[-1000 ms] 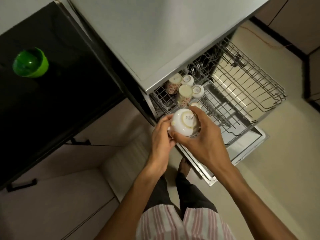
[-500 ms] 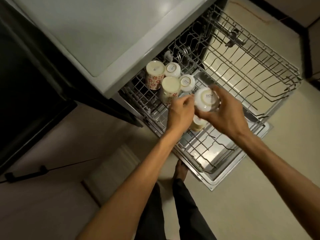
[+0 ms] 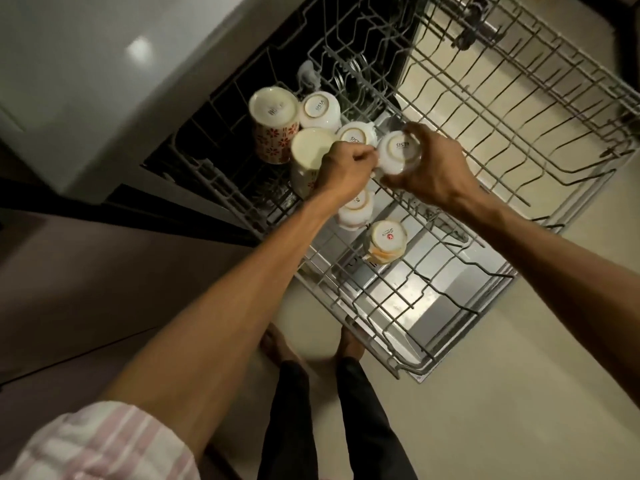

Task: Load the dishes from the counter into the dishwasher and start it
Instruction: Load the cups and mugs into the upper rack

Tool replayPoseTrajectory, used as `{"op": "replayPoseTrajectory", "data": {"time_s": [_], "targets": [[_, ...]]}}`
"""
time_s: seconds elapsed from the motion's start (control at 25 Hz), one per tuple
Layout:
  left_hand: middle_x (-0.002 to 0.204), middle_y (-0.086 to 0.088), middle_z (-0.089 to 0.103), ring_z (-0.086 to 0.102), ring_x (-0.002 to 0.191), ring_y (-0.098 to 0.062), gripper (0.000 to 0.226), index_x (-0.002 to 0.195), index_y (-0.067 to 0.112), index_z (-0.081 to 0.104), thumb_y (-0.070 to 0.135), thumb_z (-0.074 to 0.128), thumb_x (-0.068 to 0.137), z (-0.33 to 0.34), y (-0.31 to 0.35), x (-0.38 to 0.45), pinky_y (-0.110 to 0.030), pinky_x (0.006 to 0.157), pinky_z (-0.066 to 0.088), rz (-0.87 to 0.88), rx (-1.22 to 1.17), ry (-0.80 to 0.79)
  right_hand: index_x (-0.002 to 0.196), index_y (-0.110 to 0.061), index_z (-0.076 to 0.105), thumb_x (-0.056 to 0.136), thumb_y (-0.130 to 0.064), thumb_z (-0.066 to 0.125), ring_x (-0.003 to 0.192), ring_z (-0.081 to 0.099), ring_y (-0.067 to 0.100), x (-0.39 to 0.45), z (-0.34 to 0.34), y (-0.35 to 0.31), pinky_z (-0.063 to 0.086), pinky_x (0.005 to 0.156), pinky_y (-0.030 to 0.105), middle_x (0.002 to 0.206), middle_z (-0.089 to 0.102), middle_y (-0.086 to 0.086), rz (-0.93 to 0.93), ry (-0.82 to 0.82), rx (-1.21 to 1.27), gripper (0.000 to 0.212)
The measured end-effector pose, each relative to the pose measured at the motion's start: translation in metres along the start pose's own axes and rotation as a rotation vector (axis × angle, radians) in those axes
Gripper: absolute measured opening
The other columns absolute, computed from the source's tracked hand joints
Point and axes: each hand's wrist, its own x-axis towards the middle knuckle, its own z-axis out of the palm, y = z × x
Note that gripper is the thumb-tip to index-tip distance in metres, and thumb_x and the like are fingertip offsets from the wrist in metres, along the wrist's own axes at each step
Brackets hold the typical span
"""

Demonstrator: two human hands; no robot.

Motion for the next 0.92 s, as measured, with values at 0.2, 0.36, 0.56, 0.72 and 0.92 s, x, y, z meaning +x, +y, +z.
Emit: {"op": "replayPoseTrajectory", "data": {"time_s": [0.2,0.36,0.56,0.72,0.92], "targets": [[0.068,-0.004,0.055,0.048,0.065,-0.01,0.026,0.072,0.002,0.062,0.018,0.057,0.093,0.009,-0.016,0.006,-0.025,0.061,0.04,0.024,0.068,0.068,0.144,-0.008,0.038,0.07,-0.021,0.085,0.123,0.055,0.028,0.004,0.008,0.006,0.041,0.101,0.028,0.14,0.053,0.013,-0.018,-0.032,-0.024,0.089],[0.047,0.009,0.047,0.041,0.041,0.004,0.042,0.053,0.012,0.053,0.019,0.058,0.095,0.012,-0.012,0.0,-0.011,0.045,0.03,0.009,0.061,0.094,0.14,-0.006,0.042,0.071,-0.021,0.085,0.118,0.057,0.03,0.006,0.008,0.005,0.043,0.094,0.026,0.132,0.057,0.014,-0.065,-0.063,-0.125,0.083],[0.053,0.009,0.051,0.044,0.049,0.0,0.033,0.064,0.01,0.059,0.021,0.057,0.095,0.014,-0.008,0.0,-0.008,0.042,0.032,-0.004,0.088,0.136,0.141,-0.007,0.041,0.073,-0.02,0.084,0.116,0.058,0.032,0.011,0.007,-0.002,0.046,0.09,0.028,0.13,0.058,0.015,-0.081,-0.092,-0.203,0.082],[0.059,0.006,0.059,0.051,0.054,-0.002,0.028,0.07,0.009,0.063,0.025,0.06,0.093,0.016,-0.005,-0.004,-0.008,0.045,0.034,0.008,0.093,0.152,0.139,-0.006,0.043,0.073,-0.02,0.083,0.108,0.062,0.033,0.018,0.002,-0.007,0.043,0.079,0.025,0.121,0.063,0.016,-0.076,-0.136,-0.291,0.078],[0.082,0.002,0.065,0.059,0.074,-0.013,0.02,0.098,0.005,0.069,0.023,0.066,0.089,0.017,-0.005,-0.003,-0.015,0.058,0.041,0.006,0.148,0.135,0.141,-0.005,0.042,0.072,-0.02,0.083,0.107,0.063,0.033,0.014,0.009,0.002,0.049,0.084,0.03,0.122,0.064,0.016,-0.056,-0.168,-0.284,0.082]]}}
